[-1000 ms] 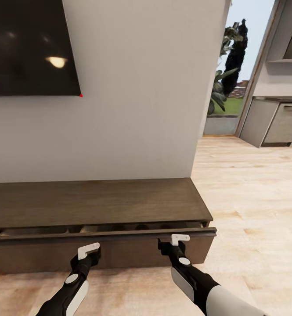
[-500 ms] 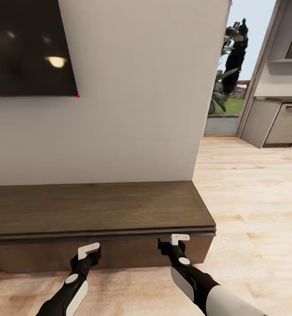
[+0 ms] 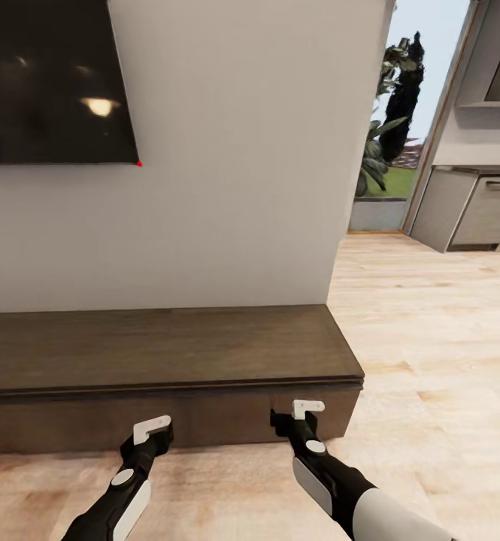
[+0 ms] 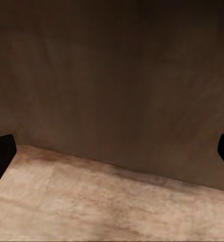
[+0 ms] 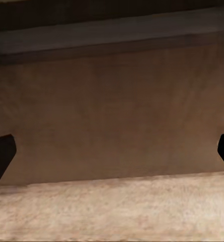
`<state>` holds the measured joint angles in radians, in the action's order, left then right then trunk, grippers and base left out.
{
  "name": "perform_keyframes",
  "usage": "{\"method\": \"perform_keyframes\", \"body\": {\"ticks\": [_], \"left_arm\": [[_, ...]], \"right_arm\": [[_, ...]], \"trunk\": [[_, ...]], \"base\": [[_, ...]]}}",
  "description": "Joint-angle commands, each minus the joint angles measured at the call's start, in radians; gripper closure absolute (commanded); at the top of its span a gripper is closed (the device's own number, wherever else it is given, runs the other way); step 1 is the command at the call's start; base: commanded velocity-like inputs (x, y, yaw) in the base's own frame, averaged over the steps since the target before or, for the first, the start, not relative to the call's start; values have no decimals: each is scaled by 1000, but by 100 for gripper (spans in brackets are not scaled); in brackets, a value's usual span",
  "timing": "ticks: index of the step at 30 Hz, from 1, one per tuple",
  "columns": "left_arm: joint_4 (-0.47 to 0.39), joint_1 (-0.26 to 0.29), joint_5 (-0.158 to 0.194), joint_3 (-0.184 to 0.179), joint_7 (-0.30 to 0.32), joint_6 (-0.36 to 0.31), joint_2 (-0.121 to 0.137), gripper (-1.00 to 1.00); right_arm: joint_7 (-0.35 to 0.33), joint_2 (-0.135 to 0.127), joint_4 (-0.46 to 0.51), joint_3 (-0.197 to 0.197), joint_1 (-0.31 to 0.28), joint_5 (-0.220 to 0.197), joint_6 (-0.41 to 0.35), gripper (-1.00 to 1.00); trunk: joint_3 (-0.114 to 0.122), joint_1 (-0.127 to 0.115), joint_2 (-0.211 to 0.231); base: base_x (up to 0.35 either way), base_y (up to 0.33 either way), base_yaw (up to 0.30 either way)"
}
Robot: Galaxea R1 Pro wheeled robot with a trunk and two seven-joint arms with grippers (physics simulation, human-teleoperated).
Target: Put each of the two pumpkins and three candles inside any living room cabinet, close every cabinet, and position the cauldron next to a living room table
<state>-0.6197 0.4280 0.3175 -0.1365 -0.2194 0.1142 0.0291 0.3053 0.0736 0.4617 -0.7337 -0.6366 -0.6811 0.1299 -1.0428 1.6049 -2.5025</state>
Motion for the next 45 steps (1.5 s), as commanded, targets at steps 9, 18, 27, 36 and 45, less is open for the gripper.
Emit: {"method": "perform_keyframes", "body": {"ticks": [9, 18, 27, 36, 45], "left_arm": [[-10, 3, 7, 5, 0, -128, 2, -100], [-229, 15, 9, 23, 1, -844, 6, -100], [-270, 15, 8, 108, 7, -980, 6, -100], [-272, 17, 7, 112, 1, -999, 6, -100], [-270, 17, 8, 112, 0, -1011, 5, -100]], "right_arm": [[12, 5, 9, 4, -13, -3, -126, -100], [80, 62, 20, 143, -76, -20, -516, -100], [85, 63, 22, 259, -77, -13, -625, -100], [80, 63, 23, 263, -74, -21, -635, -100], [81, 63, 24, 261, -71, -22, -662, -100]], "trunk": [[0, 0, 0], [0, 0, 0], [35, -4, 2], [64, -32, 52], [93, -67, 115]], "base": [[-334, 0, 0], [-314, 28, 0], [-36, 4, 0], [-1, 0, 0], [-8, 0, 0]]}}
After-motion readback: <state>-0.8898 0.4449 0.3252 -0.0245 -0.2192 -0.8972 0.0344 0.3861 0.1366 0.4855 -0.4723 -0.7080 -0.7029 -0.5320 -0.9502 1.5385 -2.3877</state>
